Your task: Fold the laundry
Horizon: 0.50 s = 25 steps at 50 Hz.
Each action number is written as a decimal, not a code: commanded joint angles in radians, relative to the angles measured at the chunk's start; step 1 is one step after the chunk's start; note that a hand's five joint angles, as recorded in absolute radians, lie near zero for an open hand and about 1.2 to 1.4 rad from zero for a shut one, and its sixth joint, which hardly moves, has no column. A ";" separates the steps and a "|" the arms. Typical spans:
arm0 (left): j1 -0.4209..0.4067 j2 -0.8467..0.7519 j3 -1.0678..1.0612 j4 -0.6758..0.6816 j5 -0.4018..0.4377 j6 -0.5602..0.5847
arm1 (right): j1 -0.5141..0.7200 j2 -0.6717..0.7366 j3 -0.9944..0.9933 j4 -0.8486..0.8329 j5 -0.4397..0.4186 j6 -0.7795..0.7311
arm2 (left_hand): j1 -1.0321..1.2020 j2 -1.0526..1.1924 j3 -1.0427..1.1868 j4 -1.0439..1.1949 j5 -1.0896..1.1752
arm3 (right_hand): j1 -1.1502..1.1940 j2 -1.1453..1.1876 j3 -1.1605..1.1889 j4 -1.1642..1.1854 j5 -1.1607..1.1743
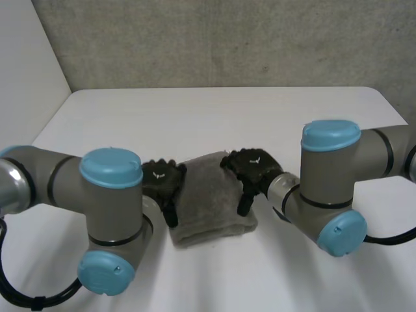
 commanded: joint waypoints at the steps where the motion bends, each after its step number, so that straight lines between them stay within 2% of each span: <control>1: 0.001 0.160 0.040 0.001 0.005 -0.004 | -0.011 -0.186 -0.024 0.002 0.030 0.002 | 0.023 0.016 0.016 0.016 0.004 | -0.036 -0.049 -0.034 -0.056 -0.052; 3: 0.006 0.201 0.065 0.000 0.005 -0.007 | -0.015 -0.243 -0.034 0.002 0.039 0.005 | 0.029 0.022 0.022 0.022 0.010 | -0.036 -0.049 -0.034 -0.056 -0.052; 5: 0.033 0.279 0.118 -0.023 0.007 -0.010 | -0.049 -0.352 -0.060 0.002 0.083 0.013 | 0.043 0.036 0.036 0.037 0.025 | -0.036 -0.049 -0.034 -0.056 -0.052; 8: 0.058 0.310 0.146 -0.052 0.010 -0.010 | -0.080 -0.404 -0.076 0.007 0.124 0.013 | 0.046 0.039 0.039 0.040 0.028 | -0.036 -0.049 -0.034 -0.056 -0.052; 10: 0.111 0.365 0.225 -0.150 0.020 -0.016 | -0.121 -0.479 -0.103 0.040 0.207 0.011 | 0.046 0.039 0.039 0.040 0.028 | -0.036 -0.049 -0.034 -0.056 -0.052; 11: 0.111 0.366 0.226 -0.151 0.020 -0.016 | -0.121 -0.479 -0.103 0.040 0.208 0.011 | 0.046 0.039 0.039 0.040 0.028 | -0.036 -0.049 -0.034 -0.056 -0.052; 13: 0.151 0.392 0.311 -0.291 0.043 -0.036 | -0.143 -0.509 -0.143 0.108 0.261 0.010 | 0.003 -0.005 -0.005 -0.004 -0.016 | -0.036 -0.049 -0.034 -0.056 -0.052; 16: 0.167 0.399 0.341 -0.365 0.059 -0.059 | -0.150 -0.515 -0.182 0.180 0.272 0.019 | -0.007 -0.014 -0.014 -0.013 -0.025 | -0.036 -0.049 -0.034 -0.056 -0.052; 18: 0.188 0.409 0.372 -0.469 0.100 -0.135 | -0.157 -0.513 -0.195 0.203 0.274 0.025 | -0.009 -0.017 -0.017 -0.016 -0.028 | -0.036 -0.049 -0.034 -0.056 -0.052; 19: 0.188 0.409 0.372 -0.470 0.100 -0.136 | -0.157 -0.513 -0.196 0.203 0.274 0.025 | -0.009 -0.017 -0.017 -0.016 -0.028 | -0.036 -0.049 -0.034 -0.056 -0.052; 21: 0.211 0.425 0.387 -0.484 0.144 -0.208 | -0.167 -0.507 -0.206 0.237 0.275 0.053 | -0.009 -0.017 -0.017 -0.016 -0.028 | -0.036 -0.049 -0.034 -0.056 -0.052; 25: 0.236 0.439 0.378 -0.484 0.171 -0.246 | -0.172 -0.492 -0.206 0.254 0.272 0.070 | -0.009 -0.017 -0.017 -0.016 -0.028 | -0.036 -0.049 -0.034 -0.056 -0.052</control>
